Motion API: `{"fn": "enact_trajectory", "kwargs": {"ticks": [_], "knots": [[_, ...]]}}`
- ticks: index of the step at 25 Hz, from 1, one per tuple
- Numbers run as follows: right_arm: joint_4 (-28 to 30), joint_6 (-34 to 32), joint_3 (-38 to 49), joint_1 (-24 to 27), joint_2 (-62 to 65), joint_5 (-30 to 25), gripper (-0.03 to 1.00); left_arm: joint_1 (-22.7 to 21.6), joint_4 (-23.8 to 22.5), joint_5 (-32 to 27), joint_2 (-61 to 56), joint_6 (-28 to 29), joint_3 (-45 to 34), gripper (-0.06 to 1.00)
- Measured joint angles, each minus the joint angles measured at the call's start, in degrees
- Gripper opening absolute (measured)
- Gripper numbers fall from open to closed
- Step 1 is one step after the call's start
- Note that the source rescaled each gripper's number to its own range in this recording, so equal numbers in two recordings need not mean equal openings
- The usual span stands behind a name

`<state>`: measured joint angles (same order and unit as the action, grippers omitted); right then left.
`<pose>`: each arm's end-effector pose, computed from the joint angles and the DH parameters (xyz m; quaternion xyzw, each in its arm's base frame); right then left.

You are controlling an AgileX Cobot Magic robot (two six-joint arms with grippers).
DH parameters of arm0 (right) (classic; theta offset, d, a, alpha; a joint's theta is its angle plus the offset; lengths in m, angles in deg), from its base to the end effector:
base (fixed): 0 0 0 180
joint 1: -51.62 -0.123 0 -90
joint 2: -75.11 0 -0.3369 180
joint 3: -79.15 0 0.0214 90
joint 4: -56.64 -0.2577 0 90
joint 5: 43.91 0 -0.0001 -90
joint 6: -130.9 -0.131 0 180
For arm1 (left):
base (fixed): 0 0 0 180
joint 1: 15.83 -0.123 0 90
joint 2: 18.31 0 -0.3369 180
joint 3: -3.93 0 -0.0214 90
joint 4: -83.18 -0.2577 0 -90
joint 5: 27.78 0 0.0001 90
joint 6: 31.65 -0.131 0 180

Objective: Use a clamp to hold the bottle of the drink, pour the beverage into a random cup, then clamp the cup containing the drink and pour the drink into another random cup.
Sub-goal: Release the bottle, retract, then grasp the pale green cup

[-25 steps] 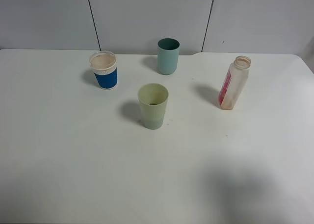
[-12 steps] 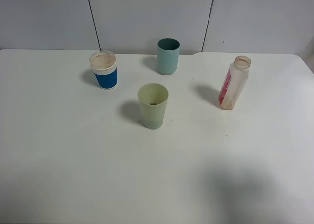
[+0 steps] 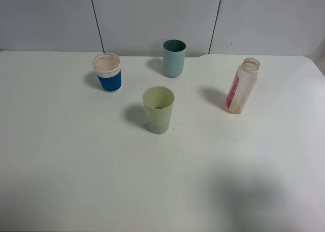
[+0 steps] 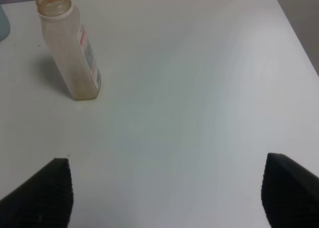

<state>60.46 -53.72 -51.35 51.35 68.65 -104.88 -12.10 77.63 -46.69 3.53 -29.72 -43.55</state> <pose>-0.0166 -0.0077 0.2637 0.0338 0.8512 -0.0110 0.5237 0.0518 0.0007 0.3635 0.0315 0.6949 0.0083 0.7184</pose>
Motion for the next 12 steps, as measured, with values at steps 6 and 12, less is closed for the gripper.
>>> {"fn": "enact_trajectory", "kwargs": {"ticks": [6,12], "knots": [[0.0,0.0,0.0,0.0,0.0,0.0,0.60,0.0,3.2,7.4,8.2,0.0,0.0,1.00],[0.0,0.0,0.0,0.0,0.0,0.0,0.60,0.7,7.1,9.9,16.5,0.0,0.0,1.00]]}}
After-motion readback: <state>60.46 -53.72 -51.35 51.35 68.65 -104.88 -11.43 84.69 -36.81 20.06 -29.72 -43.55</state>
